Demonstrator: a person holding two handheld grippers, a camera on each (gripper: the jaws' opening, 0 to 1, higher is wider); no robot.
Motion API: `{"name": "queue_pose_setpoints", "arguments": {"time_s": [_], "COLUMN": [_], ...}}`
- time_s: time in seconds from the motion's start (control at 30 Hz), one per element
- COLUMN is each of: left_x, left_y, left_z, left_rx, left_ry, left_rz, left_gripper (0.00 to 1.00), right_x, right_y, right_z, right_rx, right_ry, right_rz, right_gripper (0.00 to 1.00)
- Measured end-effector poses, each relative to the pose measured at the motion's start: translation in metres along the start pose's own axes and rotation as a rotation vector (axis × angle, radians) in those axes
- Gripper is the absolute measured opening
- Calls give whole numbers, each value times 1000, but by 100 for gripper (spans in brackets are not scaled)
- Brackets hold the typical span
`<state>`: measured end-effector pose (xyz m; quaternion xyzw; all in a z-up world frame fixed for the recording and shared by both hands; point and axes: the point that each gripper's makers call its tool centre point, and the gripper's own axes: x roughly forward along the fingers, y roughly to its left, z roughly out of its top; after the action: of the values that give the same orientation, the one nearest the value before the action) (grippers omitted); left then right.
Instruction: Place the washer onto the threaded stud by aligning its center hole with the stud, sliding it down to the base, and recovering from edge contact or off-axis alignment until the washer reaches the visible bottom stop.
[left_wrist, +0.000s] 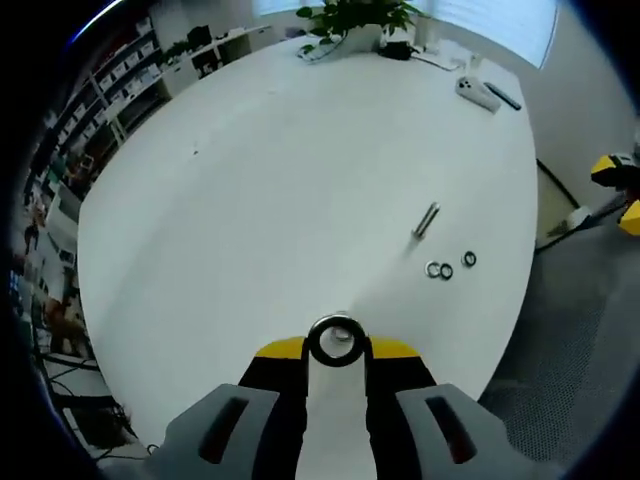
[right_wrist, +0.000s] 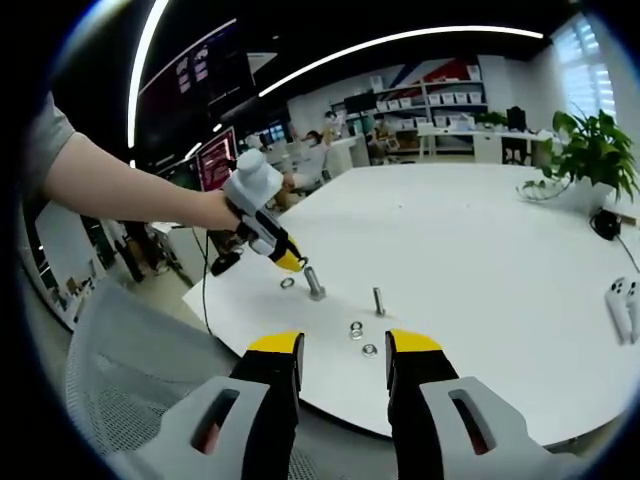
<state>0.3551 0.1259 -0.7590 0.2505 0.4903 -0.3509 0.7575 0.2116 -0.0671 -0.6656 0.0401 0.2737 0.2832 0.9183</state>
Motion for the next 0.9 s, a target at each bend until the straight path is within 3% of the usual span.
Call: {"name": "queue_pose_setpoints", "arguments": {"time_s": [0.3,0.9], "left_x": [17,51], "left_y": [-3,-7], "left_z": [-3,-16], "left_rx": [86,135], "left_ry": [75,164], "left_rz": [-19,-37], "left_gripper": [18,19], "right_x": [-1,-1], "right_y": [-2,-3], "right_z": [1,0], "right_rx": [6,9], "right_ry": [-7,-3], "right_rz": [-8,-21], "right_gripper": [35,35]}}
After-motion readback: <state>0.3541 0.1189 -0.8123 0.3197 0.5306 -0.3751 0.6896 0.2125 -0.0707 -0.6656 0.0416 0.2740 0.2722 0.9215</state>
